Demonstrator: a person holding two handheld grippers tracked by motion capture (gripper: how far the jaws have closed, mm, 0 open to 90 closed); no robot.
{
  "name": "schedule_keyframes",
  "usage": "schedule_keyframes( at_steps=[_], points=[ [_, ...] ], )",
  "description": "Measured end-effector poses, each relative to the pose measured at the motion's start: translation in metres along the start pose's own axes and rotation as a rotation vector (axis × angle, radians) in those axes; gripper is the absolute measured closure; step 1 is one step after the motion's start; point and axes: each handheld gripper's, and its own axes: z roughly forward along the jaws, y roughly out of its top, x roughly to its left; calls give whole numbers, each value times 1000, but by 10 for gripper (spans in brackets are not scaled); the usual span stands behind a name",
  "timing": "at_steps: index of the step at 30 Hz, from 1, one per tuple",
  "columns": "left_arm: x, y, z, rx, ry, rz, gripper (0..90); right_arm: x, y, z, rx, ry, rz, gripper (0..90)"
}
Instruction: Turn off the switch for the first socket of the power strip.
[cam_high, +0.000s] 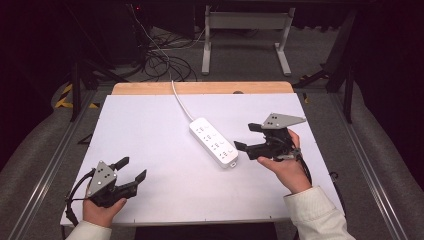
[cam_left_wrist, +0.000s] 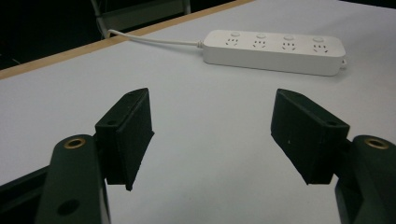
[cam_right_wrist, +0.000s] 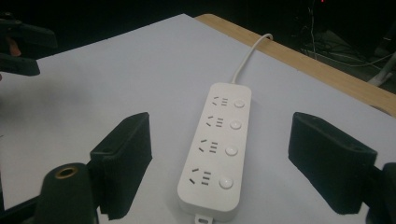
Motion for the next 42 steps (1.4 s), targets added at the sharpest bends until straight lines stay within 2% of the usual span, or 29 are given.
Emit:
schedule_keyframes(
  at_steps=[9, 10, 13, 14, 18, 22, 23, 25, 26, 28, 29, 36, 37, 42],
  points=[
    [-2, 1, -1, -6, -22, -7, 290, 1, -33, -16, -18, -18, 17, 183],
    [-2, 1, -1, -8, -20, 2, 290, 0, -41, -18, -22, -17, 23, 183],
    [-3, 1, -2, -9, -22, 0, 289, -1, -49, -19, -17, -20, 22, 183],
    [-3, 1, -2, -5, -25, 4, 287, -2, -58, -21, -26, -20, 27, 183],
    [-3, 1, -3, -7, -28, 14, 285, -3, -70, -22, -25, -20, 24, 192],
    [-4, 0, -3, -13, -38, 11, 279, -6, -88, -24, -27, -18, 55, 196],
    [-4, 0, -3, -13, -39, 13, 278, -7, -96, -25, -22, -22, 66, 196],
    [-4, 0, -3, -10, -41, 27, 277, -8, -100, -26, -16, -27, 76, 196],
    [-5, 0, -3, -9, -43, 21, 276, -11, -108, -27, -10, -44, 87, 197],
    [-5, 0, -3, -6, -47, 25, 276, -12, -112, -27, -4, -45, 92, 197],
    [-6, 0, -3, -5, -46, 33, 276, -14, -120, -26, 31, -52, 95, 197],
    [-7, -3, -4, 1, -53, 39, 272, -10, -134, -24, 72, -34, 101, 185],
    [-7, -3, -4, 4, -53, 50, 272, -10, -134, -24, 72, -34, 101, 185],
    [-7, -4, -5, 8, -56, 45, 271, -9, -129, -24, 48, -38, 88, 179]
  ],
)
